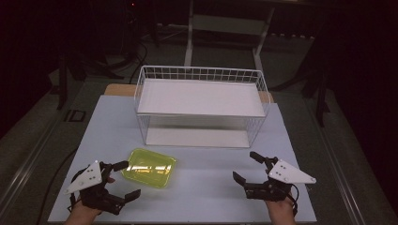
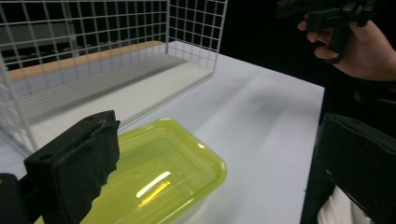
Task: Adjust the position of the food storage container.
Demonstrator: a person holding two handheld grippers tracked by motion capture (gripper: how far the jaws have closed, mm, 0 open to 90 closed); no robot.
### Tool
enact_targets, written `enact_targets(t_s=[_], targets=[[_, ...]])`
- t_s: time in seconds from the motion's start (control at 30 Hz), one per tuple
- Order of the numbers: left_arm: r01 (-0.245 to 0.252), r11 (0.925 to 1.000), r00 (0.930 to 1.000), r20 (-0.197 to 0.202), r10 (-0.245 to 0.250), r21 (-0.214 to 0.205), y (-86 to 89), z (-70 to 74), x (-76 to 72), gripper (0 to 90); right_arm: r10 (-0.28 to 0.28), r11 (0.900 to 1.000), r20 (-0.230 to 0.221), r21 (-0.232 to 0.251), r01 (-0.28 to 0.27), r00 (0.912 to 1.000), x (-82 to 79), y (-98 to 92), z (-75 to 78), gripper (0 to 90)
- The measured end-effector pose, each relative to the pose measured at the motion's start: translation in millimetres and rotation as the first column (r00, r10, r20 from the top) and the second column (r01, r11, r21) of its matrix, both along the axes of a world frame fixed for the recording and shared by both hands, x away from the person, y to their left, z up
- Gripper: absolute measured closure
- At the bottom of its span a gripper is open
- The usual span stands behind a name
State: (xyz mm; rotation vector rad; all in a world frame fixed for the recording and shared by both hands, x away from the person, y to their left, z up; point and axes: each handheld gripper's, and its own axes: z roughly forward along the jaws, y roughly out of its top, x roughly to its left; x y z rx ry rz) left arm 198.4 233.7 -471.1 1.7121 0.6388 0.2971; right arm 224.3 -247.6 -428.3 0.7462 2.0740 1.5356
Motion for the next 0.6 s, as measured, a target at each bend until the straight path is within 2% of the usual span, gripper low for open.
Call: enact_targets(t_s=[0.1,0.2,0.27,0.33,0.4,0.47,0.5,0.53,0.57,0.6], targets=[[-0.023,0.9996,0.9997,-0.007,0.023,-0.017,7.1,2.9,7.8,0.3,0.0,0.9999,-0.012,0.016,0.0,0.9999,1.1,-1.8,0.5,13.8],[-0.032,0.9995,0.9995,-0.008,0.032,-0.008,12.1,5.7,14.0,0.3,-0.003,0.9999,-0.014,0.016,0.003,0.9999,1.0,-2.2,0.3,13.8],[-0.051,0.9982,0.9987,0.003,0.051,0.032,15.7,6.7,19.1,0.4,-0.01,0.9999,-0.009,0.011,0.01,0.9999,0.7,-1.9,0.8,13.8],[-0.064,0.9938,0.9979,0.007,0.064,0.091,20.8,4.7,26.9,0.4,-0.01,0.9998,-0.012,0.016,0.01,0.9999,0.8,-2.1,1.0,13.8],[-0.08,0.9892,0.9968,0.008,0.079,0.123,25.3,2.0,32.5,2.0,-0.01,0.9998,-0.016,0.016,0.011,0.9998,1.1,-2.1,0.8,13.8],[-0.093,0.9849,0.9957,0.012,0.092,0.146,31.5,-2.4,38.7,13.7,-0.011,0.9998,-0.021,0.018,0.011,0.9997,1.4,-2.2,0.6,13.8],[-0.096,0.9842,0.9953,0.004,0.096,0.149,33.9,-4.5,41.8,16.2,-0.01,0.9997,-0.025,0.021,0.01,0.9996,1.6,-2.4,0.4,13.8],[-0.114,0.9804,0.9933,-0.003,0.116,0.16,37.8,-8.2,46.4,19.8,-0.009,0.9997,-0.027,0.021,0.009,0.9996,2.0,-2.8,0.2,13.8],[-0.122,0.9786,0.9923,0.002,0.123,0.165,41.1,-11.3,49.0,32.8,-0.008,0.9996,-0.036,0.027,0.009,0.9993,2.6,-3.0,-0.1,13.8],[-0.127,0.9774,0.9917,-0.001,0.129,0.169,43.3,-13.5,51.2,38.2,-0.009,0.9995,-0.042,0.029,0.01,0.9991,2.7,-3.2,-0.2,13.9]])
